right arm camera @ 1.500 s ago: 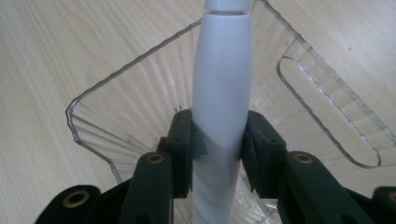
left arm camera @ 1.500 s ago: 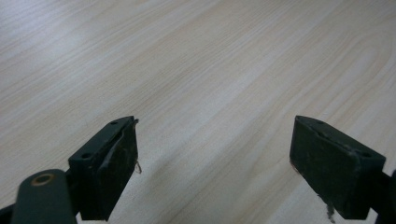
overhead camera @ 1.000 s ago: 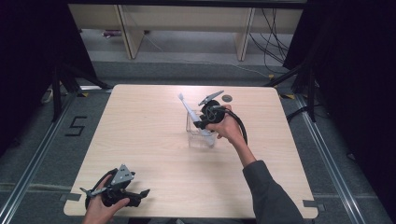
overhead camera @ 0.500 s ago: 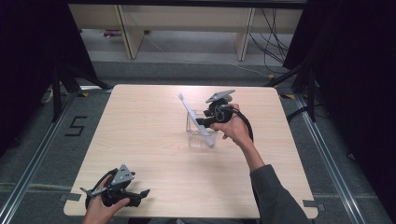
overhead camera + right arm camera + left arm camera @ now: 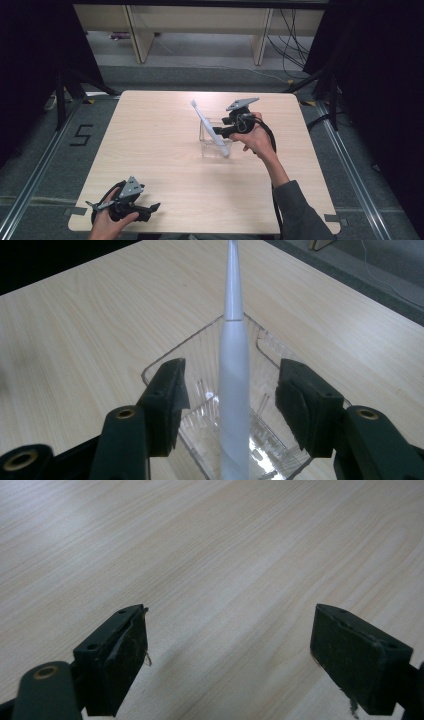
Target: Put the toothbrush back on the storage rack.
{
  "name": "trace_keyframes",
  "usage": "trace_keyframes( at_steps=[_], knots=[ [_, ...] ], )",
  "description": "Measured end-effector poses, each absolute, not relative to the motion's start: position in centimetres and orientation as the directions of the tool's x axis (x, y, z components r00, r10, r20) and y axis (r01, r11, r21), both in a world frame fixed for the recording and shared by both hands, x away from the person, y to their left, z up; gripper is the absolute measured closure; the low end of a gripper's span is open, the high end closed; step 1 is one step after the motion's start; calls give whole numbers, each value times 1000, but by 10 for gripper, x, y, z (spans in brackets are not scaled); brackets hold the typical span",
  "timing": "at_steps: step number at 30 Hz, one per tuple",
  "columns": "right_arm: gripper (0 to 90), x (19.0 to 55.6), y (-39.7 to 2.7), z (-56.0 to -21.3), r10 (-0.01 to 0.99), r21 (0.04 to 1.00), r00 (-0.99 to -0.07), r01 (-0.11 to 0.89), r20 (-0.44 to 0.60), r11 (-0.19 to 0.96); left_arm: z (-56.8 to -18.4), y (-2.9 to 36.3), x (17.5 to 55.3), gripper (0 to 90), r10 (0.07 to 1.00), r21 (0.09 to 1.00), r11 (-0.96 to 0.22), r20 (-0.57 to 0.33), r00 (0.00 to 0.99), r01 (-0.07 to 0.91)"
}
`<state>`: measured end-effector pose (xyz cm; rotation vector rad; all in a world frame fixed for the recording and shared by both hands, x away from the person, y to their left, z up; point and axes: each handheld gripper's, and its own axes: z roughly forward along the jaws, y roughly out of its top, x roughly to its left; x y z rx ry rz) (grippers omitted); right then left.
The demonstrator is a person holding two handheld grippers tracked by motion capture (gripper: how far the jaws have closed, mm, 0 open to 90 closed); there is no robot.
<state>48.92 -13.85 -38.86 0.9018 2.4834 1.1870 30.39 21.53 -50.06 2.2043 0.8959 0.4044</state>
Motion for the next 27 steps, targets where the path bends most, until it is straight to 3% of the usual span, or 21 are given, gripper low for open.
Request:
trace_keyframes(
  at_steps=[19,27],
  knots=[
    [441,478,-159,-387,638,791,-769,415,41,450,-501,215,304,149,705,716,-505,19,709,482],
    [381,475,-164,-391,641,804,-766,409,45,432,-501,215,304,149,710,719,-498,18,704,484]
  ],
)
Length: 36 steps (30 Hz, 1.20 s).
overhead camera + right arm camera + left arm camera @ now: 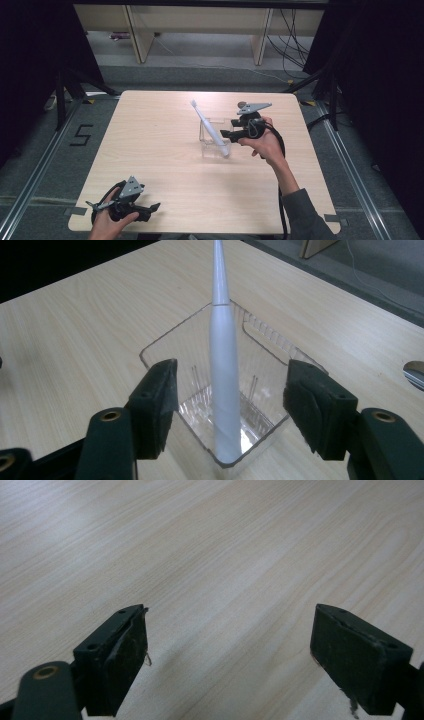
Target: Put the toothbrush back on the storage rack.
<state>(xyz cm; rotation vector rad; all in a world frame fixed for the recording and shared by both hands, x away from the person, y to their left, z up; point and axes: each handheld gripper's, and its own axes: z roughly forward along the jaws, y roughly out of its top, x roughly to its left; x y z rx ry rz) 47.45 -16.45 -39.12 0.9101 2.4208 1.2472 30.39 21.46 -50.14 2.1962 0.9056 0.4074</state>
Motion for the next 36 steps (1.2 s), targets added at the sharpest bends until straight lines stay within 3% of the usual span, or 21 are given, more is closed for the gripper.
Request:
trace_keyframes(
  at_steps=[36],
  knots=[
    [256,465,-178,-397,677,809,-736,415,30,416,-498,215,301,149,699,725,-505,25,715,468]
  ],
)
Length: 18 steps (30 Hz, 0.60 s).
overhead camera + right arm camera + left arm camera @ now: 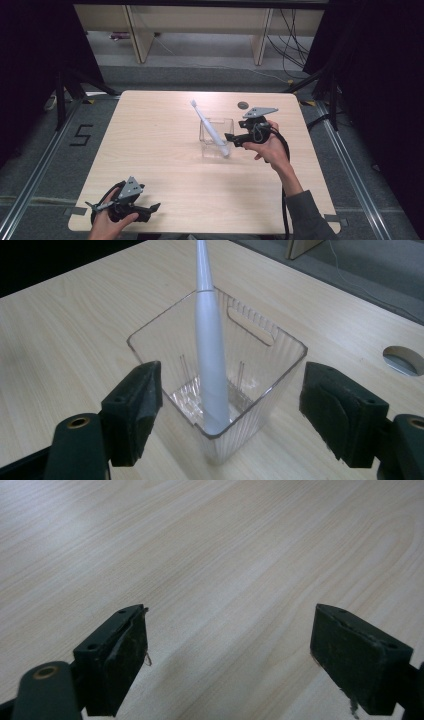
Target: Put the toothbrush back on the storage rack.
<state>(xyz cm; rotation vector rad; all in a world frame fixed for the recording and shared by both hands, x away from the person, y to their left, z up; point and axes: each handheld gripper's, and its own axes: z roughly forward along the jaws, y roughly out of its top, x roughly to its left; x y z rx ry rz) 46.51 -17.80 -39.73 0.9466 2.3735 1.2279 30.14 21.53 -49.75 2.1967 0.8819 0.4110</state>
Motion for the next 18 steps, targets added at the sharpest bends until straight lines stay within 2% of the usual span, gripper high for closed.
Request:
trace_keyframes(
  at_steps=[4,9,17,18],
  knots=[
    [248,461,-178,-398,692,810,-720,437,53,392,-498,215,301,149,701,724,-500,17,712,475],
    [244,459,-183,-398,685,816,-728,413,28,406,-498,215,302,149,700,730,-502,29,713,464],
    [234,453,-190,-400,707,801,-705,453,52,393,-498,215,302,149,701,727,-500,21,713,471],
    [233,455,-193,-400,698,801,-715,434,28,413,-498,215,302,149,701,725,-502,22,713,471]
  ],
)
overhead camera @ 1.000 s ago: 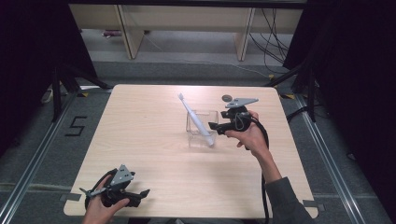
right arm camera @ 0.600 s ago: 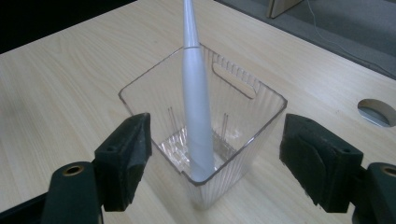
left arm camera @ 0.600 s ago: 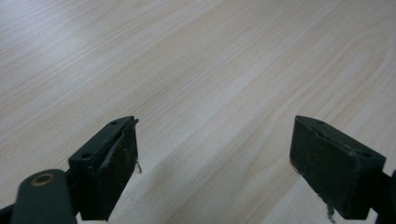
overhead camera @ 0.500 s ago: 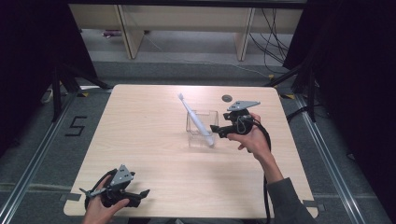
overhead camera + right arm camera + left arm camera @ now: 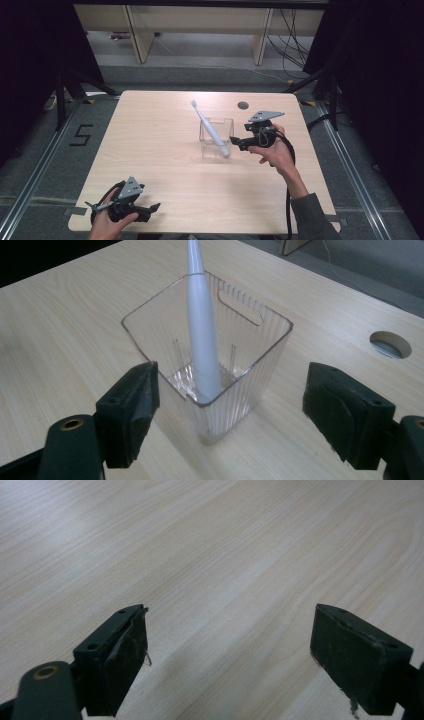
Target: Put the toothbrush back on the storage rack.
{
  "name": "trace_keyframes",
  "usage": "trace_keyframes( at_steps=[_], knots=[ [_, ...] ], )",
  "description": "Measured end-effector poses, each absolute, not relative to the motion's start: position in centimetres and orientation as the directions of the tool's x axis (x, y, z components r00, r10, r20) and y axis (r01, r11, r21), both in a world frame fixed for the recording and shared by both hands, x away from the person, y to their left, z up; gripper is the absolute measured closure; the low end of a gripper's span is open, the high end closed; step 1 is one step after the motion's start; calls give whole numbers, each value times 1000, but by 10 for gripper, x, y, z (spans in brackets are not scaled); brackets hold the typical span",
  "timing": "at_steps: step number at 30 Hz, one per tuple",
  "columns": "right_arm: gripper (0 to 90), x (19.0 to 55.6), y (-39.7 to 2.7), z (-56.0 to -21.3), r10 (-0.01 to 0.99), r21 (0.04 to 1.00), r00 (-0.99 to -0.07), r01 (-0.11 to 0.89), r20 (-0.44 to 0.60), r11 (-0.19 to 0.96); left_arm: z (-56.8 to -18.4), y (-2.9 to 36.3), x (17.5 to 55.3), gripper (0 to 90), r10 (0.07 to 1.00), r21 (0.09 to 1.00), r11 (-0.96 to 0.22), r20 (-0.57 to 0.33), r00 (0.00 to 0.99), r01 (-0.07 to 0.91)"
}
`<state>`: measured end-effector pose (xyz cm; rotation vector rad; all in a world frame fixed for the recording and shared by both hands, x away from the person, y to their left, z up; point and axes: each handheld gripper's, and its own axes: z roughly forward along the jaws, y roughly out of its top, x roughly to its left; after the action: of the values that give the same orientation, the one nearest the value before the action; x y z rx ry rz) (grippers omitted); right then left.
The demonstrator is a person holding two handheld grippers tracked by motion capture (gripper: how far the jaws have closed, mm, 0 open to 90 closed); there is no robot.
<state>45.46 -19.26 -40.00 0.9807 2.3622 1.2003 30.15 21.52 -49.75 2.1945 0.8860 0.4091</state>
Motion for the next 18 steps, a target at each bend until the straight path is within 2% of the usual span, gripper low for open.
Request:
trace_keyframes(
  at_steps=[16,18],
  knots=[
    [224,448,-197,-406,698,795,-716,428,9,429,-497,216,301,149,696,724,-508,26,718,466],
    [223,446,-197,-406,707,786,-707,451,25,423,-497,216,301,149,695,724,-509,25,719,466]
  ],
)
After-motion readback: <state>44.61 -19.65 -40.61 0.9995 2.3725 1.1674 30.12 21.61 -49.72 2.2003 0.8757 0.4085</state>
